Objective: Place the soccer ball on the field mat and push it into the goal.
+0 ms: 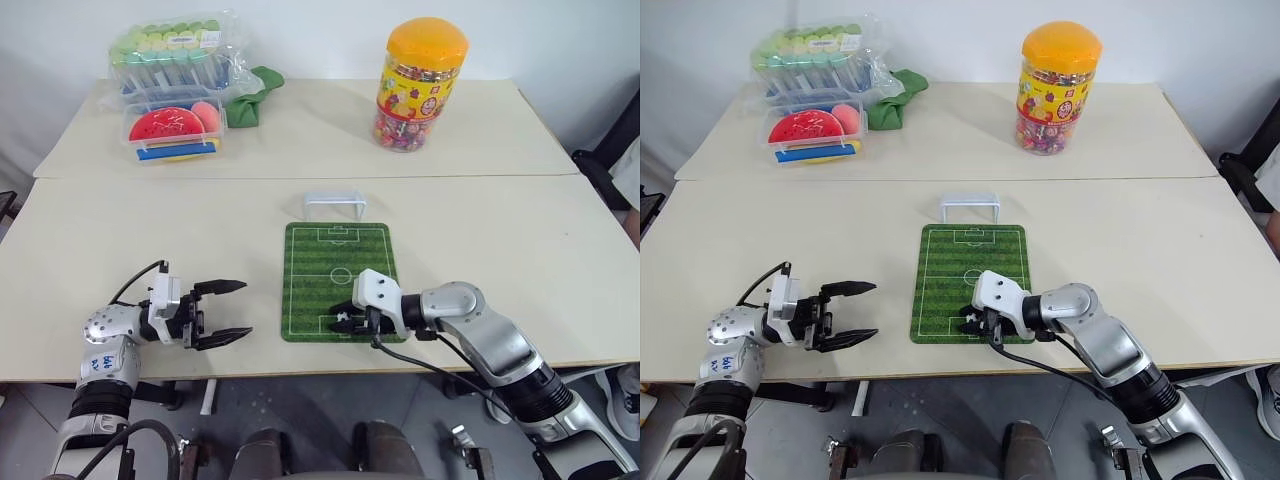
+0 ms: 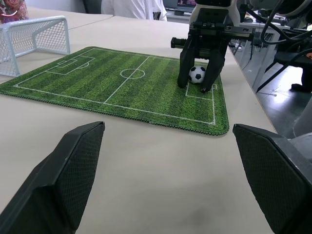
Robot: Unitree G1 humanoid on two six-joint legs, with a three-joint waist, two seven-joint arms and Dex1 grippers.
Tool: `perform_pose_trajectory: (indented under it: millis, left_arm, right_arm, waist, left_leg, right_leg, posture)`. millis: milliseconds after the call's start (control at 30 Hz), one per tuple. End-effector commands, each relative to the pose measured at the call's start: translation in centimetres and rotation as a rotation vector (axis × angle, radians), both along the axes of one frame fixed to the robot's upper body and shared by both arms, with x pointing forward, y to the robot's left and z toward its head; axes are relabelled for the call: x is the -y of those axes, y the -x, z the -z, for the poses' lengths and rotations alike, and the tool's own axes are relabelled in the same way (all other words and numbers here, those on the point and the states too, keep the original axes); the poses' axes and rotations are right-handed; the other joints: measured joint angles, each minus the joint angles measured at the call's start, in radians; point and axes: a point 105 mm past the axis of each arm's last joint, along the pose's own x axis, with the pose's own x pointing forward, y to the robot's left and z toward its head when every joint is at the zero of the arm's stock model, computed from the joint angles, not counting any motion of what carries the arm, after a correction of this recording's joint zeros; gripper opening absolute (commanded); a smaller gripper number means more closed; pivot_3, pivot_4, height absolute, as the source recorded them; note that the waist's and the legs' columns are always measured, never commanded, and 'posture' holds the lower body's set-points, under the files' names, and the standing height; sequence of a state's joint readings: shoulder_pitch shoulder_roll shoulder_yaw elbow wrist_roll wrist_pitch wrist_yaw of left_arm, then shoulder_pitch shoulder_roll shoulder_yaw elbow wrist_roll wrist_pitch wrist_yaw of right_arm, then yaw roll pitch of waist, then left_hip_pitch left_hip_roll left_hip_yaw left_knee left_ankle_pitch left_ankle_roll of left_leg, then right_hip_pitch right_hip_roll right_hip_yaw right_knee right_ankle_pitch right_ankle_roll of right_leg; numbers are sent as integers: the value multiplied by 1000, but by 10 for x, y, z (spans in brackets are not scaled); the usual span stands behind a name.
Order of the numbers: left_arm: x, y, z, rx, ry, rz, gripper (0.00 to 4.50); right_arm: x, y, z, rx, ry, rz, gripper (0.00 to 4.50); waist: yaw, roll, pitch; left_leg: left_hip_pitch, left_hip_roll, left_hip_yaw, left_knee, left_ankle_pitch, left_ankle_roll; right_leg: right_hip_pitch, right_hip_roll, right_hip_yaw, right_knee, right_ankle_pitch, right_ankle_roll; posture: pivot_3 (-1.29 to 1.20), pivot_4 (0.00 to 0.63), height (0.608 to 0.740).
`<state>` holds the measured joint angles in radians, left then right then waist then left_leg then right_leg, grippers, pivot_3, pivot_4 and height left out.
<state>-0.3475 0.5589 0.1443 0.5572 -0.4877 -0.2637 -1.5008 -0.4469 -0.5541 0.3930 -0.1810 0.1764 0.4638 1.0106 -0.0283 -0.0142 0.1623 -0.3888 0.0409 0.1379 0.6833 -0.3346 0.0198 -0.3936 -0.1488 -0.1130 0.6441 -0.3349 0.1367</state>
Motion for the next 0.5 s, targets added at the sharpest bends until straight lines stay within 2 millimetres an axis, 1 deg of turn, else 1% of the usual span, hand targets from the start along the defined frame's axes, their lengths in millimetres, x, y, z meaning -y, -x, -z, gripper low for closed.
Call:
perform_pose_trajectory:
  millis: [33, 67, 200, 300, 333, 400, 500]
  left_arm:
    - [0, 1, -7, 41, -8, 28, 4500]
    - [0, 1, -7, 42, -7, 28, 4500]
    - [0, 0, -6, 43, -7, 25, 4500]
    - [0, 0, -6, 44, -7, 27, 4500]
    - [0, 1, -6, 44, -7, 28, 4500]
    - [1, 1, -6, 44, -6, 33, 4500]
    - [1, 1, -6, 43, -6, 39, 4500]
  right_arm:
    - [-1, 4, 1, 3, 3, -20, 2119]
    - [-1, 4, 0, 9, 0, -22, 2478]
    - [-4, 5, -6, 26, -8, -34, 2478]
    - [-6, 5, -17, 53, -21, -41, 2478]
    - [-6, 5, -21, 64, -23, -45, 2478]
    - [-8, 8, -37, 94, -37, -57, 2478]
    - [-10, 13, -49, 109, -46, -67, 2478]
  waist:
    - [0, 0, 0]
    - [0, 0, 0]
    - [0, 0, 0]
    - [0, 0, 0]
    - [0, 0, 0]
    - [0, 0, 0]
    - [0, 0, 0]
  left_leg:
    - [0, 0, 0, 0, 0, 0]
    - [0, 0, 0, 0, 0, 0]
    - [0, 0, 0, 0, 0, 0]
    - [0, 0, 0, 0, 0, 0]
    - [0, 0, 0, 0, 0, 0]
    - [0, 0, 0, 0, 0, 0]
    - [0, 0, 0, 0, 0, 0]
  right_leg:
    - [0, 0, 0, 0, 0, 0]
    - [0, 0, 0, 0, 0, 0]
    - [0, 0, 0, 0, 0, 0]
    - [0, 0, 0, 0, 0, 0]
    - [0, 0, 0, 0, 0, 0]
    - [0, 0, 0, 0, 0, 0]
    - [0, 0, 0, 0, 0, 0]
  posture:
    - [0, 150, 740]
    - [0, 150, 740]
    - [0, 150, 740]
    - [0, 150, 740]
    - [0, 150, 740]
    - [0, 150, 740]
    - [0, 150, 740]
